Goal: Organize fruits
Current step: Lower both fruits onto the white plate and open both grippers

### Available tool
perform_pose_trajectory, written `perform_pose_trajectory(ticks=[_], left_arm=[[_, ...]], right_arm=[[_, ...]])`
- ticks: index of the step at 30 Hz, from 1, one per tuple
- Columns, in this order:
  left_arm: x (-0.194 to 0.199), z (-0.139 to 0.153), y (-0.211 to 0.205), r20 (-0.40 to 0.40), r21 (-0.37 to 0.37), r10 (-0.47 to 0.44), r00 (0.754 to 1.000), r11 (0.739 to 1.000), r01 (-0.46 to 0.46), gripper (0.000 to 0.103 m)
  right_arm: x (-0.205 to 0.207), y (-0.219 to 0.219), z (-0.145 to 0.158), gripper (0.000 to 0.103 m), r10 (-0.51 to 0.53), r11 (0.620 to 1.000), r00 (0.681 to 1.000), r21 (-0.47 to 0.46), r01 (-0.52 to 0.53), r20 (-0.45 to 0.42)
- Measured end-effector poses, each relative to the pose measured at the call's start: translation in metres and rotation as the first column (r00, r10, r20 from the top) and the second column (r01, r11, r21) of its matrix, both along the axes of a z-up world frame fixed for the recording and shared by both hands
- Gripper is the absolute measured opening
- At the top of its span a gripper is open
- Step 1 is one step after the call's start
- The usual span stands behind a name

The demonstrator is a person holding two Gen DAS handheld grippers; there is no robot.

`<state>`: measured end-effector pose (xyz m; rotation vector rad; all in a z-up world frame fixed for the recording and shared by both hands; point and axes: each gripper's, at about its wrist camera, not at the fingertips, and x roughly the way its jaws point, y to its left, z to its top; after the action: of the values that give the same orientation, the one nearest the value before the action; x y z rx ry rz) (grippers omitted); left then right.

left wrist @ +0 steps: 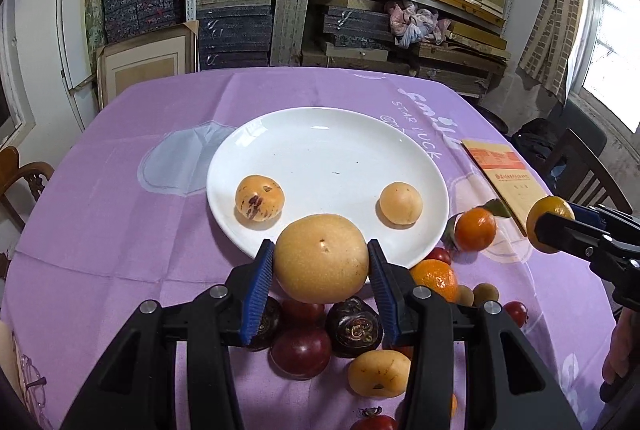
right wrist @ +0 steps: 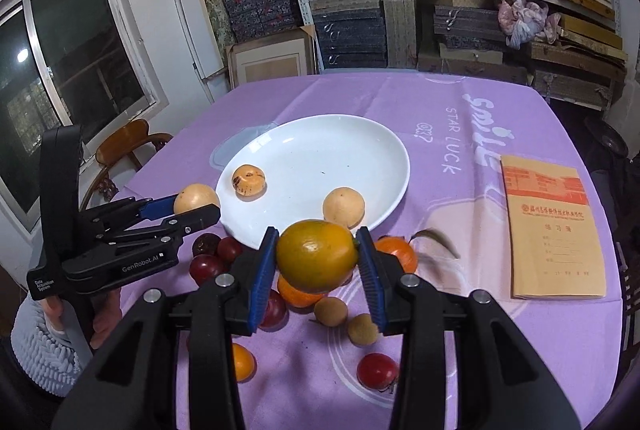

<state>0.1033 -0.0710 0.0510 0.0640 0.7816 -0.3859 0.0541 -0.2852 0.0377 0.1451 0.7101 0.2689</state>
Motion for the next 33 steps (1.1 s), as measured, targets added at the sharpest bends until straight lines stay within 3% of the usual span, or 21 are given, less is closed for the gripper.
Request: perform_pose_trajectory(ticks=[7,11,20,27,33], left_arm=[[0.007,-0.003,-0.006,0.005,0.021,0.002,1.0,1.0,-0.002,0.047],[0.023,-0.01,-0.016,-0.007,0.048,-0.003,1.0,0.999,0.003,0.047],[0.058,-0.038,-0.037,-0.072,0.078,0.004,0.997,0.997,0.001,0.047],[0.071,-0.053,-0.039,-0.108,0.092,0.004,0.994,0.996,0.006,0.047],[0.072,-0.051,-0.038,-0.092,0.089,0.017,0.996,0.996,-0.009,0.049]], right_arm=[[0.026,0.001,-0.005,0.039,-0.021,0.999,1.0,-0.045,0.021,-0.015],[0.069,0.01,-0.014,0.039,-0.035,0.996,0.999,-0.085,0.031,-0.037],[0.175,0.011,-0.055,0.039,-0.076,0.993,0.979,-0.103,0.057,-0.19],[0.197,0.01,-0.071,0.04,-0.084,0.992,0.973,-0.112,0.061,-0.213],[0.189,0.011,-0.055,0.044,-0.074,0.992,0.983,-0.113,0.055,-0.167]])
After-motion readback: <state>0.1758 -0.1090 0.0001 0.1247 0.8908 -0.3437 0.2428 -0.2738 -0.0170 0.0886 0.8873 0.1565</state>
